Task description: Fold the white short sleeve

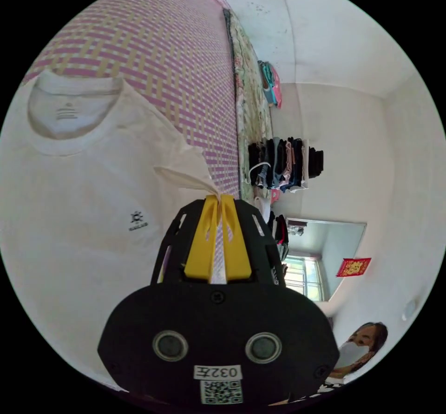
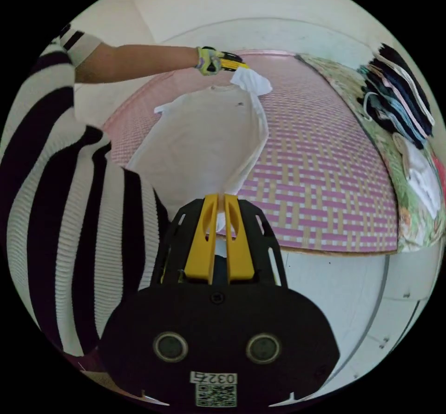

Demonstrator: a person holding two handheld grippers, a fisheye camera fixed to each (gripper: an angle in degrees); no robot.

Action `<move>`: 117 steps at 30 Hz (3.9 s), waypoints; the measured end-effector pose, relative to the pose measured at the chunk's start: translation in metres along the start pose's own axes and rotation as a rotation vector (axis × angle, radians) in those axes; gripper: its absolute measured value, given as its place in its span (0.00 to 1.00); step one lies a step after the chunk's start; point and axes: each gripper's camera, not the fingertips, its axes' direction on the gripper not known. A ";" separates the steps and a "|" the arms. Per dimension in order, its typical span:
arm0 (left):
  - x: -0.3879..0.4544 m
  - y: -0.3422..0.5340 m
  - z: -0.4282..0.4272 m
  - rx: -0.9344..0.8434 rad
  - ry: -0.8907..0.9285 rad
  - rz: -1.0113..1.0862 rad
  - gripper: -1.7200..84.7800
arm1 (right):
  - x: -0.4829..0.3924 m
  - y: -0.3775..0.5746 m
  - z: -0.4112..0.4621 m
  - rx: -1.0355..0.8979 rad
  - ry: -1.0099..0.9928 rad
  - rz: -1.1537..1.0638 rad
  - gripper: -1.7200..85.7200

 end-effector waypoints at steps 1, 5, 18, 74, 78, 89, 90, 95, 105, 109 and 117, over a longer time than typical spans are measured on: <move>-0.015 0.001 -0.014 0.014 -0.035 -0.024 0.01 | -0.007 -0.001 0.007 -0.026 -0.032 -0.050 0.04; -0.074 0.005 -0.044 0.068 -0.078 -0.135 0.01 | -0.011 0.002 0.047 -0.132 -0.127 -0.124 0.04; -0.129 -0.008 -0.049 0.041 -0.059 -0.108 0.01 | 0.036 -0.019 0.049 -0.154 -0.277 -0.026 0.03; -0.359 0.280 -0.085 0.141 -0.112 0.062 0.03 | 0.160 -0.457 -0.175 -0.209 -0.594 -0.039 0.11; -0.361 0.246 -0.095 0.211 -0.176 0.038 0.04 | 0.087 -0.529 -0.147 -0.265 -0.429 -0.141 0.13; -0.350 0.143 -0.087 0.227 -0.319 0.136 0.14 | 0.014 -0.560 -0.135 -0.305 -0.227 -0.143 0.05; -0.348 0.139 -0.086 0.230 -0.329 0.145 0.15 | 0.019 -0.558 -0.140 -0.293 -0.270 -0.131 0.04; -0.334 0.115 -0.071 0.189 -0.326 0.269 0.17 | 0.079 -0.527 -0.178 -0.174 -0.646 0.113 0.03; -0.298 0.146 -0.080 0.382 -0.140 0.289 0.01 | 0.064 -0.506 -0.224 -0.092 -0.834 0.099 0.05; -0.302 0.175 -0.074 0.481 -0.186 0.072 0.01 | 0.001 -0.516 -0.232 -0.174 -0.792 -0.117 0.11; -0.310 0.192 -0.085 0.467 -0.221 -0.112 0.06 | 0.043 -0.534 -0.299 -0.084 -0.506 0.081 0.10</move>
